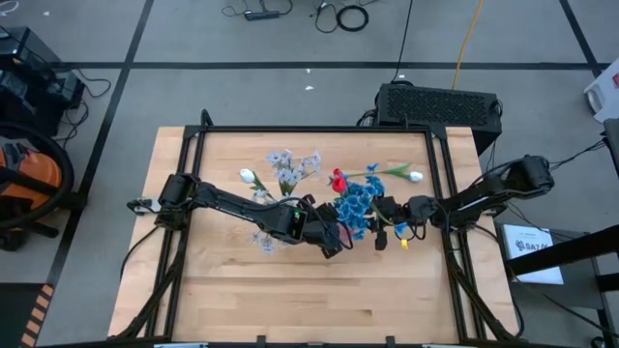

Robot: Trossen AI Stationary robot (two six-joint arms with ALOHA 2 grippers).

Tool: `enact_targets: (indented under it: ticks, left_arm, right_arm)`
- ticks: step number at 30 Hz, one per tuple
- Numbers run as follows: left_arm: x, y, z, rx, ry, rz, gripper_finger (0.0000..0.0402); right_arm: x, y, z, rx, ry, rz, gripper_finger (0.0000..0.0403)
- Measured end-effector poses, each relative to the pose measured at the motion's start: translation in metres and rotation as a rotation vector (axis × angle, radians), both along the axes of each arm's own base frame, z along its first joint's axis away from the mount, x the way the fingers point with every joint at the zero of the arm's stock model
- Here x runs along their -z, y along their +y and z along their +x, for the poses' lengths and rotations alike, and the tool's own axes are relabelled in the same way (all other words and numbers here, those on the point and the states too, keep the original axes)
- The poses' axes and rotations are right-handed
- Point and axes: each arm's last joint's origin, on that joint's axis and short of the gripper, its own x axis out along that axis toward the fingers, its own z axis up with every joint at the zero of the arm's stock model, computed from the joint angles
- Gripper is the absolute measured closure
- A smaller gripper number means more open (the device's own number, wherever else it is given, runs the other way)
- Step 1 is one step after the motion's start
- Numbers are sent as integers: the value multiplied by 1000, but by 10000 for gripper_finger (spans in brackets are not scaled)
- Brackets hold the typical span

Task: Sort flowers into vase by color
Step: Put the blue flowers into the pink vase, then put the white flower into the transparent vase

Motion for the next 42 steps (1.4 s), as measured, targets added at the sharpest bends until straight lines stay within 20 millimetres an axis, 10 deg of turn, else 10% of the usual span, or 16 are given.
enact_targets:
  ticks: [23, 32, 42]
  left_arm:
    - [-17, -11, 1, 67, 3, -46, 259]
    - [-78, -9, -12, 131, 51, -21, 259]
    - [-163, 5, -74, 195, -44, 18, 259]
  right_arm:
    - [-30, -5, -34, -1, 39, 36, 271]
    - [-38, -8, -51, 5, 51, 90, 286]
    - [-78, -15, -58, 239, 305, 108, 348]
